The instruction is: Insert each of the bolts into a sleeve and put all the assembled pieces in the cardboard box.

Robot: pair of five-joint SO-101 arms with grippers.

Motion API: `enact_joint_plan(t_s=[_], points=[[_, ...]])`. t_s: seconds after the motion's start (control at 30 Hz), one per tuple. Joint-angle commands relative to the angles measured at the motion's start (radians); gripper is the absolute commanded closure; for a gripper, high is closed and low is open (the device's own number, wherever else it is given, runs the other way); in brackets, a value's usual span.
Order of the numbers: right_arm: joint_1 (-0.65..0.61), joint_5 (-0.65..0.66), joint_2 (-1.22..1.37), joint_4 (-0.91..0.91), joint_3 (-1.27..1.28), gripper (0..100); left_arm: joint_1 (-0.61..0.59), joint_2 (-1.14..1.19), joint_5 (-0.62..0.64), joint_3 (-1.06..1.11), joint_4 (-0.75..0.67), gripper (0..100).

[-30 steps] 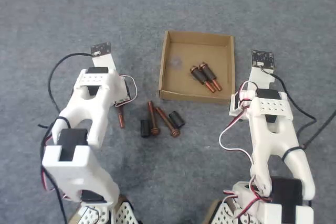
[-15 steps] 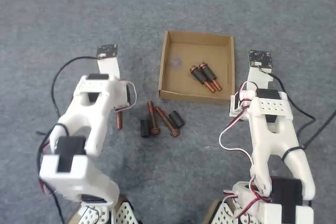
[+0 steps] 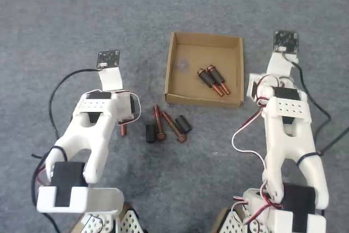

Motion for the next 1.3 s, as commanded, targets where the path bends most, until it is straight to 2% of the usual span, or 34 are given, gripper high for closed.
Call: enact_joint_plan(t_s=[0.0, 0.43, 0.77, 0.97, 1.27], points=[[-0.008, 0.014, -0.004, -0.214, -0.068, 99.2, 0.006, -0.063, -0.012, -0.004, -0.018, 99], [-0.130, 0.011, 0.174, -0.977, 0.068, 99.2, 0.006, -0.063, -0.012, -0.004, -0.018, 99], [-0.286, 0.009, 0.199, -1.573, 0.465, 99.2, 0.006, -0.063, -0.012, -0.001, -0.044, 99], [-0.349, 0.012, 0.197, -1.791, 0.697, 99.2, 0.006, -0.063, -0.012, -0.001, -0.044, 99], [-0.372, 0.014, 0.197, -1.876, 0.927, 99.2, 0.006, -0.063, -0.012, -0.001, -0.044, 99]])
